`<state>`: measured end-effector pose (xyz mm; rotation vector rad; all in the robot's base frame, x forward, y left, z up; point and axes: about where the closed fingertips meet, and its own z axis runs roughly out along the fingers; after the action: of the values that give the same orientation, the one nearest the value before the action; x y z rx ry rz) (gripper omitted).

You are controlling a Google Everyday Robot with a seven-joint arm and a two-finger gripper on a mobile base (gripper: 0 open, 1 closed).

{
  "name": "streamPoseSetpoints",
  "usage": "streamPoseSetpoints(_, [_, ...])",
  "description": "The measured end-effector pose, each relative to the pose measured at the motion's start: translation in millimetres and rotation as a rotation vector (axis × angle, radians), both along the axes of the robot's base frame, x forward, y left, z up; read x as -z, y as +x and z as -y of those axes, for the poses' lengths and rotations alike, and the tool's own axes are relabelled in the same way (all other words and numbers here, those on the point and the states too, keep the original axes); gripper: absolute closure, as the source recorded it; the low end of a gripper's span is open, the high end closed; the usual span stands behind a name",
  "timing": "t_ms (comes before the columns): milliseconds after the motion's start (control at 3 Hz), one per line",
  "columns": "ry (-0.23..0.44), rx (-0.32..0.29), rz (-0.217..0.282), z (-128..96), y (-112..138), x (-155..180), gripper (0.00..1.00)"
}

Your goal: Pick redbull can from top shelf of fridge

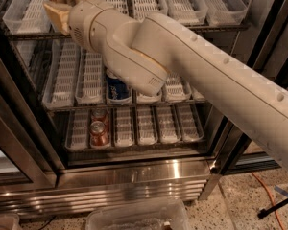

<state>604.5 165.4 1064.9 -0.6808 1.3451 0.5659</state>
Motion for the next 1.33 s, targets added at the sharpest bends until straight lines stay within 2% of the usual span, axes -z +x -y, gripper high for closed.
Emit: streamPoseSetpoints(1333, [0.034,-0.03,0.122,7,-11,-35,1.0])
